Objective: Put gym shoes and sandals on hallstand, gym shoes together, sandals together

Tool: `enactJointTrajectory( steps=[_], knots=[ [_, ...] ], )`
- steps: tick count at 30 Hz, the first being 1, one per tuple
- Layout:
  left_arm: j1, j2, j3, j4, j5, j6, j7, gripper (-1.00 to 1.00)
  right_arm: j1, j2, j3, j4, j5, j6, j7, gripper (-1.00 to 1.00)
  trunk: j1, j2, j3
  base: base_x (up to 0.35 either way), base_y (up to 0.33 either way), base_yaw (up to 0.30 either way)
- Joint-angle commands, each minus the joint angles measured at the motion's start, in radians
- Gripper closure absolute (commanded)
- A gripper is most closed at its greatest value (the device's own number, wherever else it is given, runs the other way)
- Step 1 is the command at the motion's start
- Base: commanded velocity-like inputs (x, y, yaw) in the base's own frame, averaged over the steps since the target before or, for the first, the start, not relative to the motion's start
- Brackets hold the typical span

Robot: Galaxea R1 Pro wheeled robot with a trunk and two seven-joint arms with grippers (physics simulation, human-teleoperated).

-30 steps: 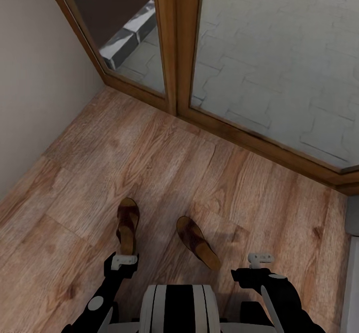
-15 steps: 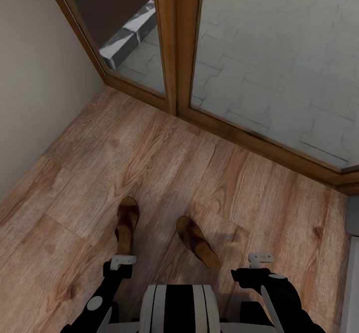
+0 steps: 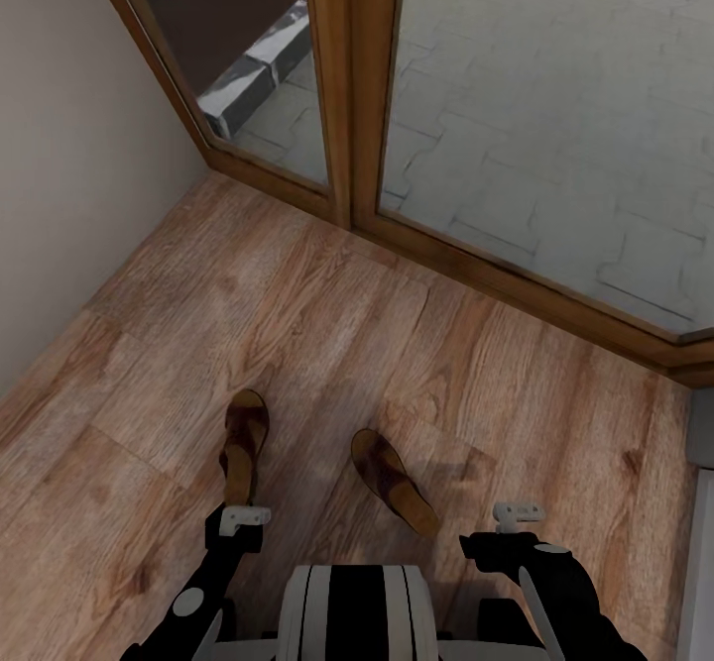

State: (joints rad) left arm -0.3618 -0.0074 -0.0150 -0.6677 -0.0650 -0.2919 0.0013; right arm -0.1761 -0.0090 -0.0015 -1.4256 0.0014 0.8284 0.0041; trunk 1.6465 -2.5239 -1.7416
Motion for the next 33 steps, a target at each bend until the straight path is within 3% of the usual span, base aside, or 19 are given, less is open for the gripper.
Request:
enactJointTrajectory(
  steps=[1,4,21,29,33],
  knots=[
    [0.0,0.0,0.001,0.0,-0.007,-0.003,0.0,1.0,-0.001,0.0,0.0,-0.001,0.0,0.005,0.0,-1.0,0.0,0.0,0.0,0.0,0.0,0.0],
    [0.0,0.0,0.001,0.0,-0.007,-0.004,0.0,1.0,0.0,0.0,0.0,-0.001,0.0,0.005,0.0,-1.0,0.0,0.0,0.0,0.0,0.0,0.0],
    [0.0,0.0,0.002,-0.007,-0.007,-0.004,0.0,1.0,0.0,0.0,0.0,-0.001,0.0,0.005,0.0,-1.0,-0.008,0.004,0.065,0.0,0.0,0.0],
    [0.0,0.0,0.003,-0.122,-0.007,0.013,0.003,1.0,0.0,0.001,0.003,-0.001,0.0,0.003,0.0,-1.0,-0.011,0.006,0.096,0.0,0.0,0.0],
    [0.0,0.0,0.005,-0.161,-0.006,0.074,0.003,1.0,0.0,0.001,0.003,-0.001,0.0,-0.001,0.0,-1.0,-0.013,0.007,0.112,0.0,0.0,0.0]
  ],
)
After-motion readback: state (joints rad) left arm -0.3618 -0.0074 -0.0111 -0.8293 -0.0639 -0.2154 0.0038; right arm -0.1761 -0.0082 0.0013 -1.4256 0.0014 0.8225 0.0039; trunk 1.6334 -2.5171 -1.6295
